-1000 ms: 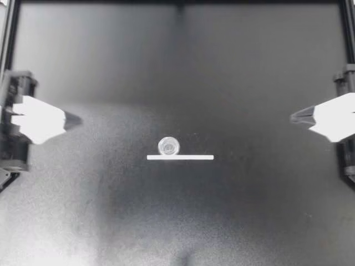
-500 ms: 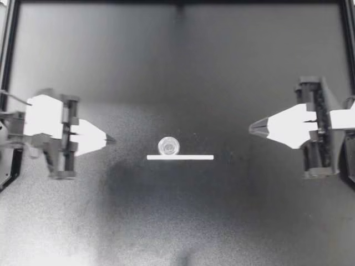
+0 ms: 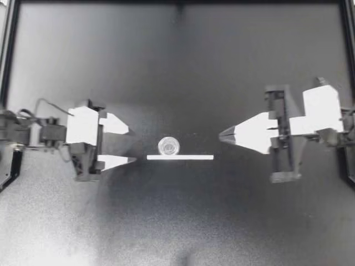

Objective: Pick up the plastic cup and open its lid.

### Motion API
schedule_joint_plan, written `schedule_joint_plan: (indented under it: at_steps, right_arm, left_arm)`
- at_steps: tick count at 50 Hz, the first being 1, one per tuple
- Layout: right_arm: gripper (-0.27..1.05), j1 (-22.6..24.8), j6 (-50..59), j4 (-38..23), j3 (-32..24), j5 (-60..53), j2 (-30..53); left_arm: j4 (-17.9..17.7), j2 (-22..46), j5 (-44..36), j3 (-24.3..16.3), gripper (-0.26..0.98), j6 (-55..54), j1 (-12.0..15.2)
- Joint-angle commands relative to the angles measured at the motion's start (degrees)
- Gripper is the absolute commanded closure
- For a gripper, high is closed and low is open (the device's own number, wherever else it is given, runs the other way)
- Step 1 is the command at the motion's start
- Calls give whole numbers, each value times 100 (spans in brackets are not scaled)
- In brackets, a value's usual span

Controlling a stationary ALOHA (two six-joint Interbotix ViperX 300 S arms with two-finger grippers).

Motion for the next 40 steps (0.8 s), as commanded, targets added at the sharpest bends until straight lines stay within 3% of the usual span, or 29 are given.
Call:
schedule_joint_plan:
  at_steps: [1, 19, 40]
  right_arm:
    - [97, -18, 0, 9, -167, -44, 88]
    - [97, -70, 0, 0, -527, 132, 747]
    - [97, -237, -9, 0, -1222, 536, 1626]
  left_arm:
    - [0, 185, -439, -114, 10, 132, 149]
    - [9, 1230, -932, -527, 11, -88, 237]
    - [237, 1617, -1055, -791, 11, -387, 211]
